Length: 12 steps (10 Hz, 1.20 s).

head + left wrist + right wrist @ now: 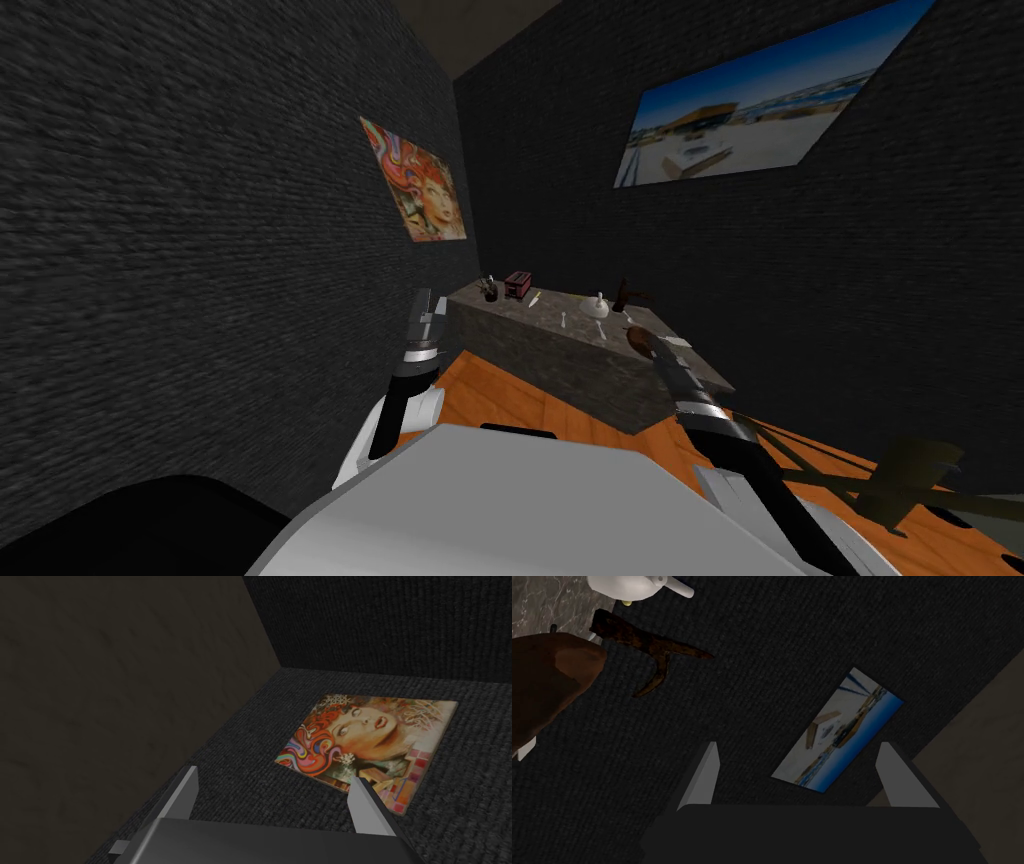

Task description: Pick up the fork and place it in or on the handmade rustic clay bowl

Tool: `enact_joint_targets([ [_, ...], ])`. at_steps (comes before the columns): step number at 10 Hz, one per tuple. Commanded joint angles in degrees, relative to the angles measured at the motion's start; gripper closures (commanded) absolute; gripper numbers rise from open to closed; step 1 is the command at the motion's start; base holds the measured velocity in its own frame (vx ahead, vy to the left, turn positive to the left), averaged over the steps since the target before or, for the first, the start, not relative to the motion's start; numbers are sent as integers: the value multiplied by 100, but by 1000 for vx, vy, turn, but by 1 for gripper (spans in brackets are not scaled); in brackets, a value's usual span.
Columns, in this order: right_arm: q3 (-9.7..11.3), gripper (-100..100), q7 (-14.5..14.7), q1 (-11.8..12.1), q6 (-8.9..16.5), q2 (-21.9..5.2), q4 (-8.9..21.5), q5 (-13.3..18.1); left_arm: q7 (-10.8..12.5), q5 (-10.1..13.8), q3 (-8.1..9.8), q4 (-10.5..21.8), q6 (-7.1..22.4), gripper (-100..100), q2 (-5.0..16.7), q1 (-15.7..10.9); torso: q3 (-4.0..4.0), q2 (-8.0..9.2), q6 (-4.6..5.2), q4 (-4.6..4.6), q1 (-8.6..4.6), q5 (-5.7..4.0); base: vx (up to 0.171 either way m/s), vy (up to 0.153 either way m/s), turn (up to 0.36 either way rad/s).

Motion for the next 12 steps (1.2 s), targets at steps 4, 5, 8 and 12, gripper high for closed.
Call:
enact_joint_targets([
  [4,-402,-100,283,189,662,-655,483,-215,0,0,0,0,0,0,0,1,-8,-14,1,-3,-3,0,-3,95,155],
  [5,-402,-100,283,189,692,-655,483,-215,0,0,0,0,0,0,0,1,-12,-20,1,-4,-1,-1,23,72,88],
  [8,-572,-100,490,322,1284,-1186,886,-401,0,0,0,0,0,0,0,1,-20,-34,-2,-7,5,0,46,103,211],
  [12,-600,-100,607,387,1800,-1658,1176,-522,0,0,1,-1,0,0,0,2,-21,-35,3,-8,-7,-1,58,80,95],
])
